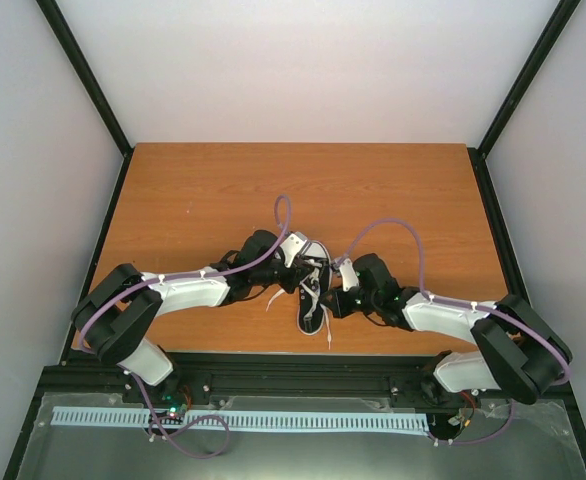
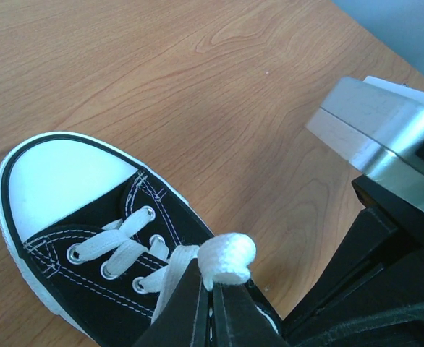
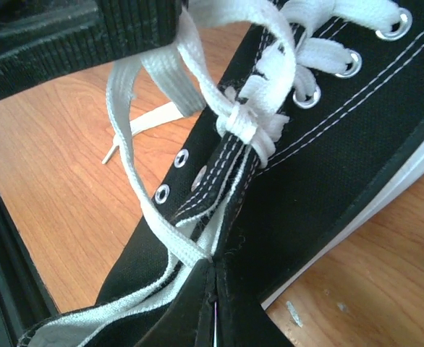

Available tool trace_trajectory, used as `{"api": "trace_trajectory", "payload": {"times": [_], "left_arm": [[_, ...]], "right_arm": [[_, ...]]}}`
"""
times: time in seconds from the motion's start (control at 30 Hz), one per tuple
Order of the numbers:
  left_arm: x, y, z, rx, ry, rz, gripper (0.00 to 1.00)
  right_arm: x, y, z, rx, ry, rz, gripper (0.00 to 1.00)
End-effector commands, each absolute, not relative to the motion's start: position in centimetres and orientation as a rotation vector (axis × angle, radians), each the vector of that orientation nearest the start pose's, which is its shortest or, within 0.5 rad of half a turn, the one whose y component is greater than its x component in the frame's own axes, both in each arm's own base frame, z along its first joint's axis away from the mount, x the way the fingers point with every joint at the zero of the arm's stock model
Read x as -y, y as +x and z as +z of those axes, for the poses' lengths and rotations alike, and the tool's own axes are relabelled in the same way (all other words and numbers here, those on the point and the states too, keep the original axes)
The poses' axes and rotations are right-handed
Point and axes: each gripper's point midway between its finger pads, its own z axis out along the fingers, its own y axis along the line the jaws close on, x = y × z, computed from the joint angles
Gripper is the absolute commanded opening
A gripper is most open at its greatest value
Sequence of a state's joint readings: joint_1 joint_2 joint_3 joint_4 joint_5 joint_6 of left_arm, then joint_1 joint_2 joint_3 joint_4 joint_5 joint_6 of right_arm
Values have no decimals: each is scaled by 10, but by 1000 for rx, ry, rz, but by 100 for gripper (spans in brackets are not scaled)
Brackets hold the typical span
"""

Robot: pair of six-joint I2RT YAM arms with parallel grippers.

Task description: Tie the shoes

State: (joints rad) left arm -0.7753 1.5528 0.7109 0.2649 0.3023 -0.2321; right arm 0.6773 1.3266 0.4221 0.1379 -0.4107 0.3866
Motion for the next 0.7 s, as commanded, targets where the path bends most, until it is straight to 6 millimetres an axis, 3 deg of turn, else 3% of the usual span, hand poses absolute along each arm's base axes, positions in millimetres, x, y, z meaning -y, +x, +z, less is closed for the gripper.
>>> {"api": "trace_trajectory", "payload": {"times": [0.0, 0.17, 0.33, 0.47, 0.57, 0.67], "left_arm": [[335, 269, 116, -2074, 764, -898, 1], [334, 269, 115, -2075, 761, -894, 1], [333, 269, 116, -2073, 761, -896, 1], [333, 268, 116, -2071, 759, -898, 1], [333, 268, 115, -2073, 760, -896, 1], [332, 269, 116, -2072, 759, -894, 1]], "right_arm": [[-255, 215, 67, -2368, -554, 949, 3], [-241, 221, 67, -2377, -488, 849, 3], [-248, 214, 78, -2329, -531, 926, 3], [-251, 212, 70, -2355, -546, 938, 3], [-255, 212, 71, -2346, -551, 969, 17], [-259, 214, 77, -2316, -558, 994, 25]]}}
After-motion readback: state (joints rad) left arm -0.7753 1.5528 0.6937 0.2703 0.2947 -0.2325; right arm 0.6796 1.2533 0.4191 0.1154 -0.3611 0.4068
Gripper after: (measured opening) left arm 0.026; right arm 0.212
